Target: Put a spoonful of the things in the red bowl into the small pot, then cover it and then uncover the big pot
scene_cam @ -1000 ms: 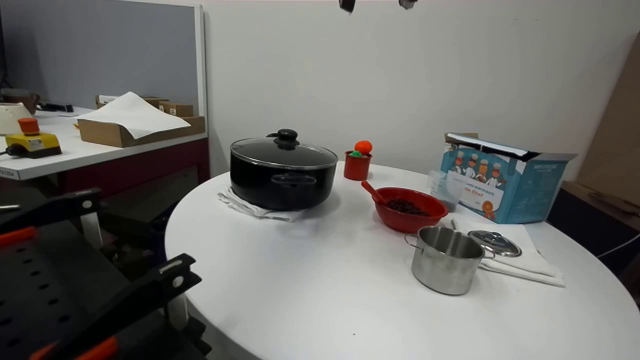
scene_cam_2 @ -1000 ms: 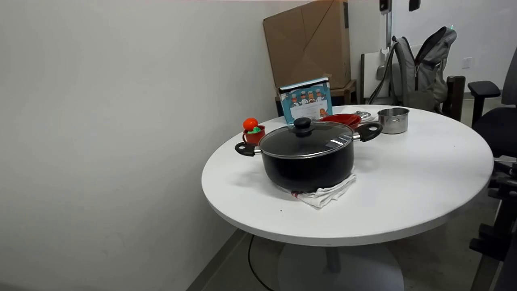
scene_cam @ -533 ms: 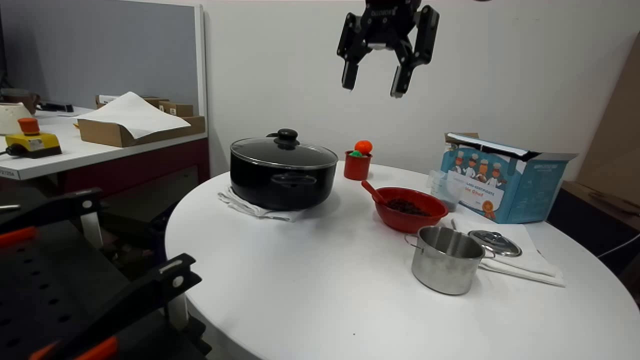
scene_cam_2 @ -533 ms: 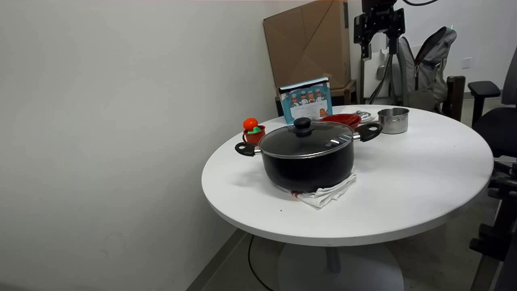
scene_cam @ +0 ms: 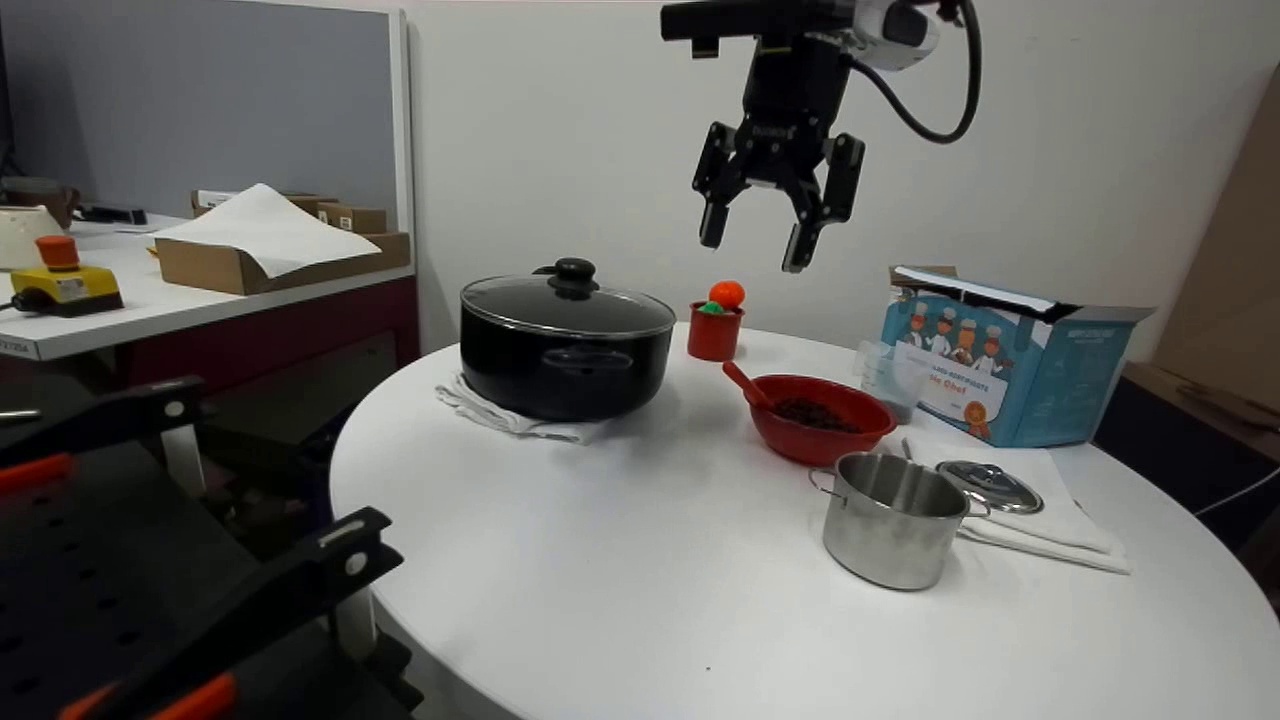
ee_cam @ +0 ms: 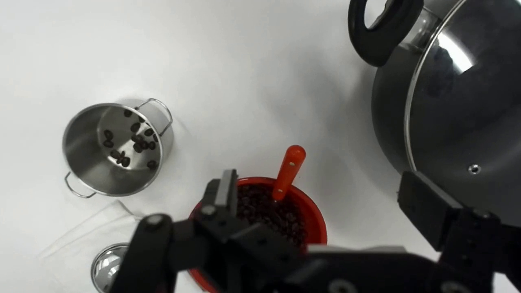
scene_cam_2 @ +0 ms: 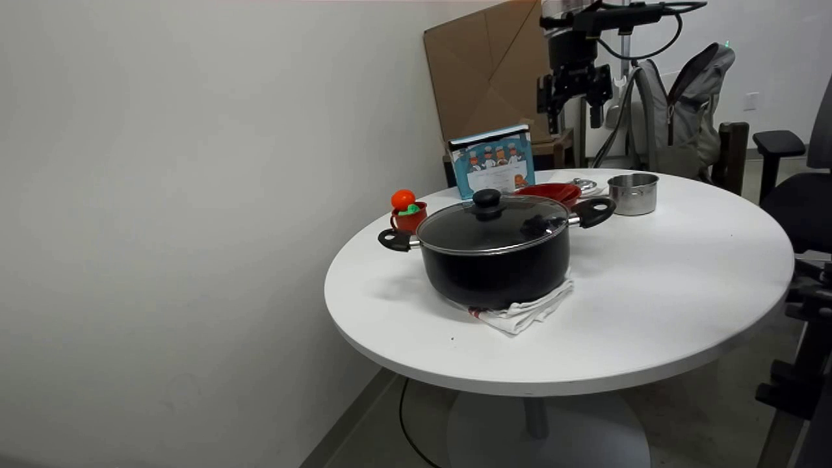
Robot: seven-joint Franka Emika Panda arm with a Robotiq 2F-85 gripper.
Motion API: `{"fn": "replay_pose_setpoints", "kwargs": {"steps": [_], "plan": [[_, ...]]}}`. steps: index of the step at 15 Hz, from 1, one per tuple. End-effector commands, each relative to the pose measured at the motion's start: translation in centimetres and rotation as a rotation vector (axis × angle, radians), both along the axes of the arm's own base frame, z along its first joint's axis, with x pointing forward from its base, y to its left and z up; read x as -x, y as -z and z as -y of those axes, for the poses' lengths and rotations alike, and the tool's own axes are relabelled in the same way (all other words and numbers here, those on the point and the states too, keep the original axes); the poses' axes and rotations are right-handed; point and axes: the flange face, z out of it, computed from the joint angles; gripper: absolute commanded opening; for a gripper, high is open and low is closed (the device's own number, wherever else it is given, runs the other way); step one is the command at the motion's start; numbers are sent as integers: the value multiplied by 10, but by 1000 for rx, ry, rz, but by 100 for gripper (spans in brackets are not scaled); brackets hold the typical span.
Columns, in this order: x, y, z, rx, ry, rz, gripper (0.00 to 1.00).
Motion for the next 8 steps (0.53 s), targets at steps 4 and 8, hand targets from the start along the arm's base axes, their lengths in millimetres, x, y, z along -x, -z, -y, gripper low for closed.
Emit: {"fn": "replay_pose_setpoints", "kwargs": {"steps": [4, 8], "plan": [[-46, 43, -6, -59, 41, -1, 100], [-61, 70, -6, -60, 49, -22, 100]]}}
